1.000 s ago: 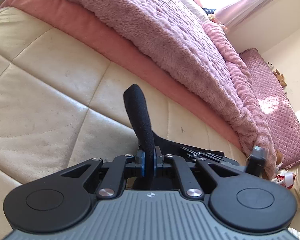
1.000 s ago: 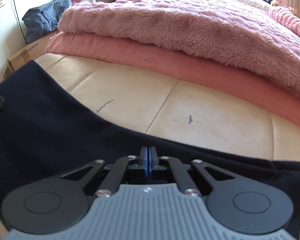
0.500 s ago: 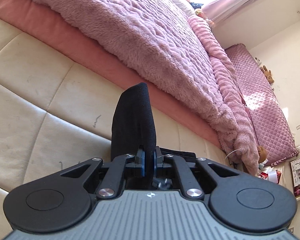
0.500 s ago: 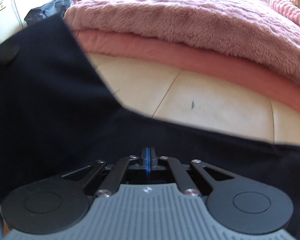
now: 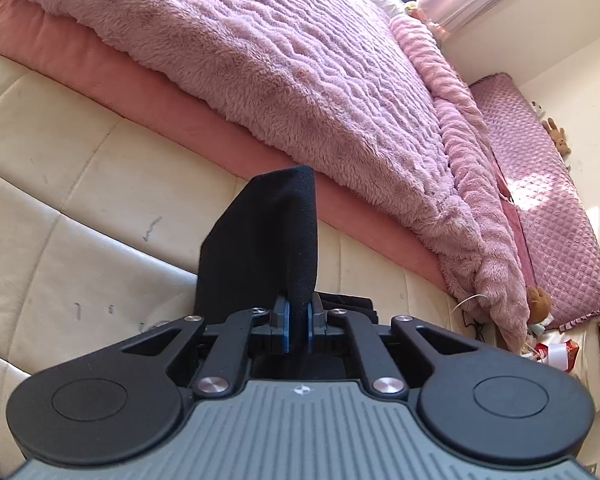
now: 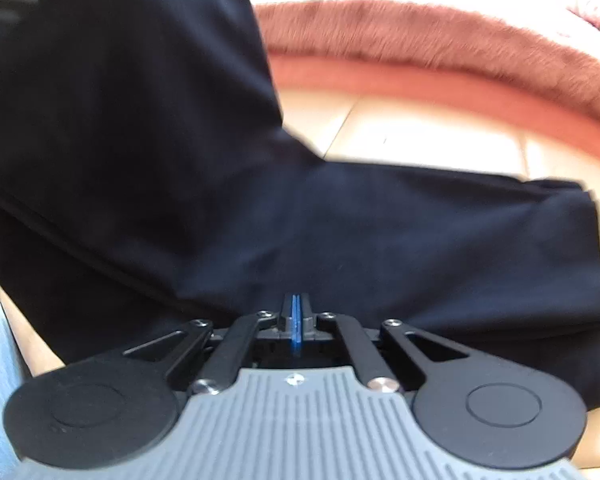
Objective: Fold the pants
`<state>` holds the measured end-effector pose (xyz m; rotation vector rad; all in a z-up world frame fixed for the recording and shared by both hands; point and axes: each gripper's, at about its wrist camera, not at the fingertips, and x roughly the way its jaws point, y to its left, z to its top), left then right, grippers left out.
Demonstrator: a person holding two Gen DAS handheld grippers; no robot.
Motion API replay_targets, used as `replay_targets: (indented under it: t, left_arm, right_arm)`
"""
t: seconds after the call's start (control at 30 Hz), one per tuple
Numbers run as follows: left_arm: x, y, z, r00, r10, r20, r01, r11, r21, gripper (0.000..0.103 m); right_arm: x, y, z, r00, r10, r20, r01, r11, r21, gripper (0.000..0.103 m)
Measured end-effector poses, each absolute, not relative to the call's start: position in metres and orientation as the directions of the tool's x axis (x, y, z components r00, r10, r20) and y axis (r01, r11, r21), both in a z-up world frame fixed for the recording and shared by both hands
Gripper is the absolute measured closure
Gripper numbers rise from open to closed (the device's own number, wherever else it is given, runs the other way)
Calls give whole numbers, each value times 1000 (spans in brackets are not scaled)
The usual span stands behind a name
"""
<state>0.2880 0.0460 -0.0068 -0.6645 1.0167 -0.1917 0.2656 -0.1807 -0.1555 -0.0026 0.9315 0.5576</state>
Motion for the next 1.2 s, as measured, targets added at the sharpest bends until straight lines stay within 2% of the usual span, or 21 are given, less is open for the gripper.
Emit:
replay_targets:
  t: [0.2, 0.4, 0.57, 1.03, 1.1, 1.17, 1.2]
  left_arm:
    - [309, -16, -7, 484, -458, -745, -144, 798, -585, 96]
    - [329, -88, -37, 413, -439, -798, -151, 831, -535, 96]
    - [341, -128, -75, 336, -424, -841, -180, 848, -499, 96]
    - [368, -174, -140, 228, -432, -873, -236, 845, -480, 95]
    - [368, -170, -147, 223, -464, -857, -246, 824, -511, 90]
    - [369, -166, -151, 230, -531, -815, -270, 770, -578, 78]
    - [369, -163, -152, 230, -566, -792, -273, 743, -610, 78]
  right_arm:
    - [256, -267, -133, 596, 343, -726, -308, 933, 188, 103]
    - [265, -347, -147, 624, 255, -739, -156, 967, 202, 103]
    - [274, -371, -173, 587, 309, -748, -125, 948, 294, 103]
    - [273, -373, -196, 572, 371, -732, -144, 924, 356, 103]
    - [275, -374, -198, 572, 372, -731, -143, 923, 358, 103]
    - [275, -374, -198, 572, 371, -731, -145, 924, 355, 103]
    - [275, -374, -198, 572, 369, -733, -145, 925, 352, 103]
